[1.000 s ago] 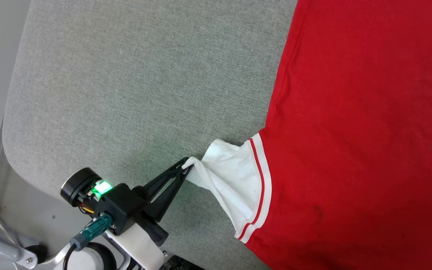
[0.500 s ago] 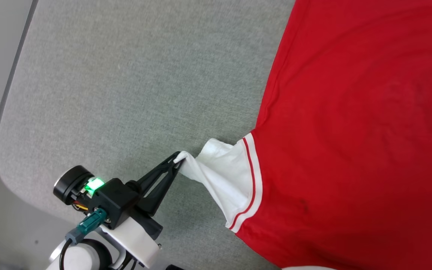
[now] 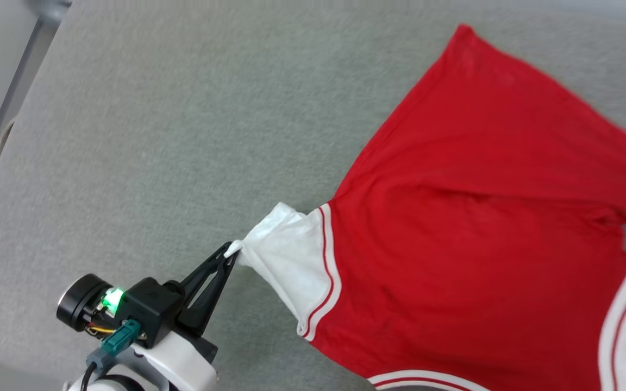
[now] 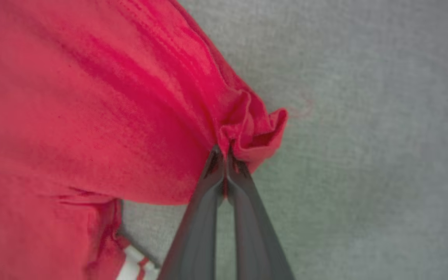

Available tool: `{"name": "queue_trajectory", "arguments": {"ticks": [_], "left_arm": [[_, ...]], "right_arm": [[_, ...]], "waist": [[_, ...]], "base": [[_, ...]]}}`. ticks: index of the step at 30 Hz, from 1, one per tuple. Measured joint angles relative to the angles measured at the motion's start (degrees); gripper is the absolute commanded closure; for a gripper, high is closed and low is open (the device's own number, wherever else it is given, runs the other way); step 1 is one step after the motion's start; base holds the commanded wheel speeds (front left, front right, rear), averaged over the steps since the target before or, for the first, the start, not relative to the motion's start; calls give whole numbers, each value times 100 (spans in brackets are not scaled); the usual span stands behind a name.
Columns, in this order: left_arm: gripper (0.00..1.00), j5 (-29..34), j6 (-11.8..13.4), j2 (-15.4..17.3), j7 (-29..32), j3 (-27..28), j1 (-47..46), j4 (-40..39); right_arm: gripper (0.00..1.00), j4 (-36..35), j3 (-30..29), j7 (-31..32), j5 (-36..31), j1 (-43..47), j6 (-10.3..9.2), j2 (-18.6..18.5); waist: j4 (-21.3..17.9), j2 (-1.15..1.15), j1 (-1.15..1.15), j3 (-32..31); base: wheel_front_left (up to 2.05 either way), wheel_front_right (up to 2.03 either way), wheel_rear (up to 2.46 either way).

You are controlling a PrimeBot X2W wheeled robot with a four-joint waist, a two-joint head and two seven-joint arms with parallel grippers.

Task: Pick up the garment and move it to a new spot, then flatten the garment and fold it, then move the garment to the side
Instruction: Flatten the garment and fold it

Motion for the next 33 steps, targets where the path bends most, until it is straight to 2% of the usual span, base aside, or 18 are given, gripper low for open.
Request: {"name": "queue_trajectory", "arguments": {"ticks": [9,17,23,28,29,30,33], "left_arm": [[100,-104,300,-42,-12,108,330,0],[100,-241,543,-276,-167,153,496,135],[100,-259,620,-433,-276,130,513,258],[100,-296,624,-471,-296,79,509,298],[100,-296,623,-471,-296,73,509,302],[100,-296,623,-471,-297,63,506,302],[100,-296,613,-467,-296,37,495,287]], "right_arm": [[100,-804,32,149,613,1414,-1,14],[100,-1600,-134,257,751,2655,-1,277],[100,-1713,-376,190,758,3207,-1,566],[99,-1658,-408,92,758,3268,-1,657],[3,-1651,-420,32,758,3267,-2,669],[0,-1642,-435,-15,758,3255,-1,677],[0,-1670,-434,-65,868,3181,-1,630]], "waist": [[-643,0,0,-720],[-1103,0,0,-1171],[-1243,0,0,-1300],[-1227,0,0,-1332],[-1219,0,0,-1334],[-1208,0,0,-1336],[-1156,0,1,-1331]], "base": [[0,0,0],[0,0,0],[0,0,0],[0,0,0],[0,0,0],[0,0,0],[0,0,0]]}}
